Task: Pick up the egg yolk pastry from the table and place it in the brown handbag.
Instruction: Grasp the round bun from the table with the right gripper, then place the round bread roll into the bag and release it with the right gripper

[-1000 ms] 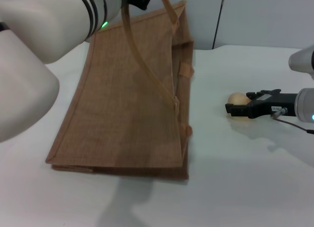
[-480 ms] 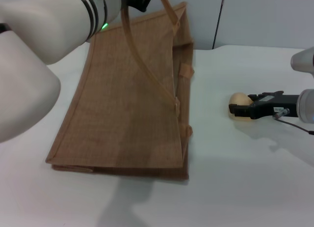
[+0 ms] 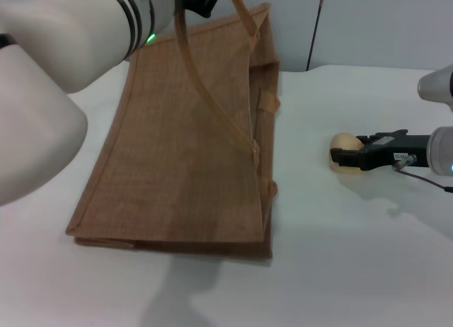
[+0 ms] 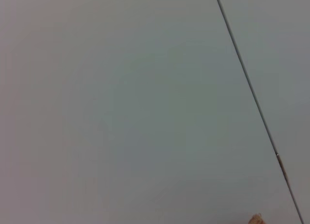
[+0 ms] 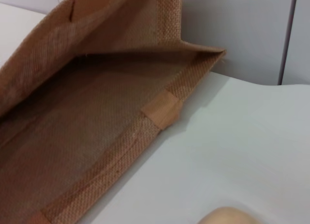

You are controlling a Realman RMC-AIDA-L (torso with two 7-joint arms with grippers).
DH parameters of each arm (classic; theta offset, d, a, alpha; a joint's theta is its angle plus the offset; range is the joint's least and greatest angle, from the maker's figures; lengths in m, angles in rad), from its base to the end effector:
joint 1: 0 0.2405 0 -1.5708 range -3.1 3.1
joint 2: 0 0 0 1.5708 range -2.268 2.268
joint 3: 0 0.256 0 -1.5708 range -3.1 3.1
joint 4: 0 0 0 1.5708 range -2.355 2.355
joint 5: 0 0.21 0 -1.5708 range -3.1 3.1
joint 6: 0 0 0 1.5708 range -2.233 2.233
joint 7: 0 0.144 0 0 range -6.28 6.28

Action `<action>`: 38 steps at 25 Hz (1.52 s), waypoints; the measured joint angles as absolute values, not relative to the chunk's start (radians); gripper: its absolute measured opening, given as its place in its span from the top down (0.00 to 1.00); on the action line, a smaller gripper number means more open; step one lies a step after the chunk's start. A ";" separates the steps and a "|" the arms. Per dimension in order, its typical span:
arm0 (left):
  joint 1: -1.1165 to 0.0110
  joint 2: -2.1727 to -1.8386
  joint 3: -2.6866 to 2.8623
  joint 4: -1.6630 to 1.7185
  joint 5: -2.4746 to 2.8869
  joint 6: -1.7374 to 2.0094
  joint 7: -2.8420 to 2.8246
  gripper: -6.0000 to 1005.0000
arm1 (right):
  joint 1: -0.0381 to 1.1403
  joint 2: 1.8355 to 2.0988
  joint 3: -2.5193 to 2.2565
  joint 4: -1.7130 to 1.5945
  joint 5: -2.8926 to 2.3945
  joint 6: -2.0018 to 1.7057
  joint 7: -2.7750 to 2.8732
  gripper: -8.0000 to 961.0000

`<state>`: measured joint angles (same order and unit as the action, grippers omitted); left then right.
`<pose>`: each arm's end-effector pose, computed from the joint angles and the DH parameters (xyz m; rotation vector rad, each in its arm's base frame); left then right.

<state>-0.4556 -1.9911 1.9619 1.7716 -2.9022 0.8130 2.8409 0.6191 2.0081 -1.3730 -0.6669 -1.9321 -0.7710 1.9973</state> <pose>-0.0687 0.3768 0.0291 -1.9208 -0.3187 -0.1624 0.2611 0.4084 -0.0353 -2.3956 0.9282 0.1295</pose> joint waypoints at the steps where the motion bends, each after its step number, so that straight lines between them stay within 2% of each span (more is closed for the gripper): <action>1: -0.456 -1.991 1.962 1.772 -2.902 0.813 2.841 0.89 | 0.619 2.008 -1.373 -0.667 -1.932 -0.771 1.997 0.34; 27: -0.477 -1.991 1.960 1.772 -2.901 0.807 2.841 0.89 | 0.633 2.002 -1.320 -0.821 -1.934 -0.875 2.005 0.45; 32: -0.499 -1.996 1.963 1.772 -2.901 0.795 2.841 0.89 | 0.631 2.017 -1.293 -0.924 -1.933 -0.933 2.002 0.48; 38: -0.552 -2.009 1.982 1.771 -2.901 0.794 2.841 0.89 | 0.684 2.019 -1.333 -0.909 -1.935 -0.940 1.998 0.52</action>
